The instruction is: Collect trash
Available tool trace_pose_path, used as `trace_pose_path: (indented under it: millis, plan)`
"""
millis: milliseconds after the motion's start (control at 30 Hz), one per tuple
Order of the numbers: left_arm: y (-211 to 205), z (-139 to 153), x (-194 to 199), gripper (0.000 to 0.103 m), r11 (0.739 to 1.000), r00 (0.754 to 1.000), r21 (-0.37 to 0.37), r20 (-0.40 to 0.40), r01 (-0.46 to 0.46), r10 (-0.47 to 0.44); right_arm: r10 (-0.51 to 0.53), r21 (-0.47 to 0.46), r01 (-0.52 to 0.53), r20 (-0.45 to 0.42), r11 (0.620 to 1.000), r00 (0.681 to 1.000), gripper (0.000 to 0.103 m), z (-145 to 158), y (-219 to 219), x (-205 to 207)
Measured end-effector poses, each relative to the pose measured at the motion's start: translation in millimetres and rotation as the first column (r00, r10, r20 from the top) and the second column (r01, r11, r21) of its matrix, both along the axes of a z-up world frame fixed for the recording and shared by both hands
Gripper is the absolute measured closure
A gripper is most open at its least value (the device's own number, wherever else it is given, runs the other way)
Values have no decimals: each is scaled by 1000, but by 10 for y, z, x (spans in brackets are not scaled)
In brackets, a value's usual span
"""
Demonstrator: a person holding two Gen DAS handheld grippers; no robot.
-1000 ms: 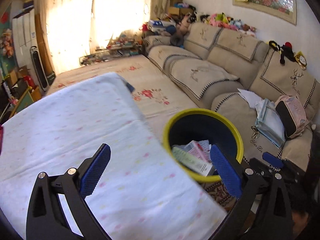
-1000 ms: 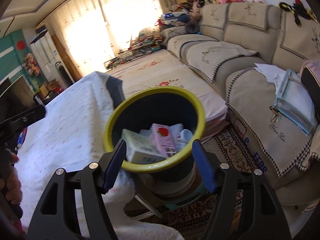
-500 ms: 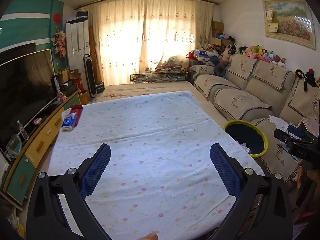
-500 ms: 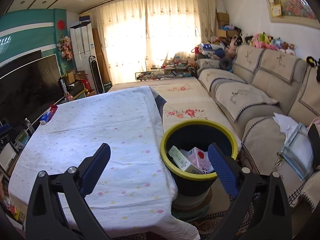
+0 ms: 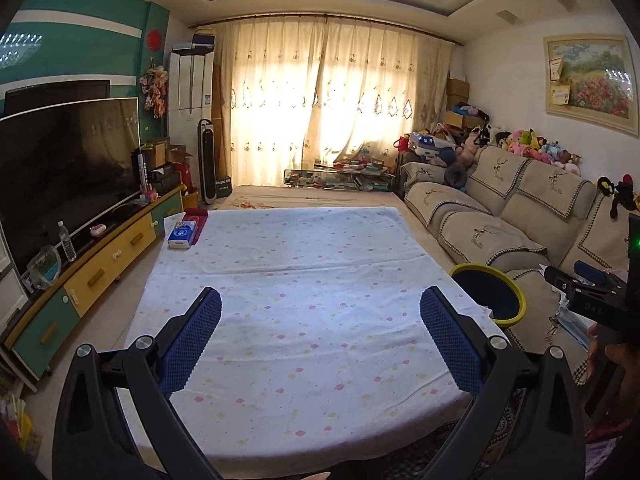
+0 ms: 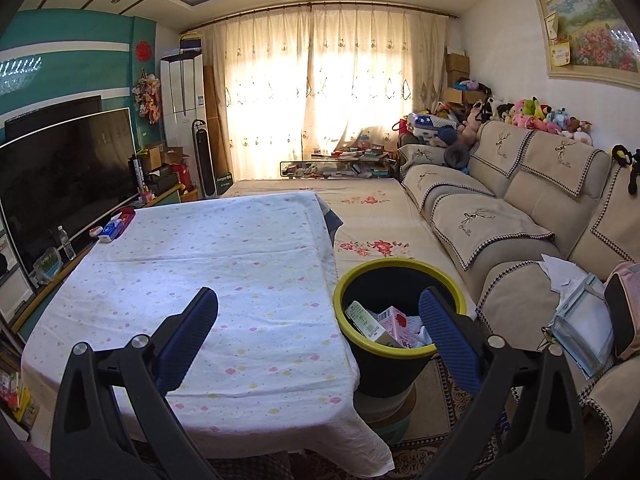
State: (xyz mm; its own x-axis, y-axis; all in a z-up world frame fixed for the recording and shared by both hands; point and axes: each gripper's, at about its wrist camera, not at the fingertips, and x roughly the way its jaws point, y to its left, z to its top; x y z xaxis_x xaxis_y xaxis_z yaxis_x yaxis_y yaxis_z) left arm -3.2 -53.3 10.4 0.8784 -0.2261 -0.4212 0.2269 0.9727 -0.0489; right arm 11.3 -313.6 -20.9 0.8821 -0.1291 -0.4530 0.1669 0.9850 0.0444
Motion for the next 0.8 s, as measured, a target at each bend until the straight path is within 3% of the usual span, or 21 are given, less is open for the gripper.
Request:
trace_pose_path:
  millis: [800]
  plan:
    - [-145, 9, 135, 5, 1000, 1000, -10, -16, -4, 3, 12, 4, -12, 1, 1000, 1000, 7, -10, 34, 70]
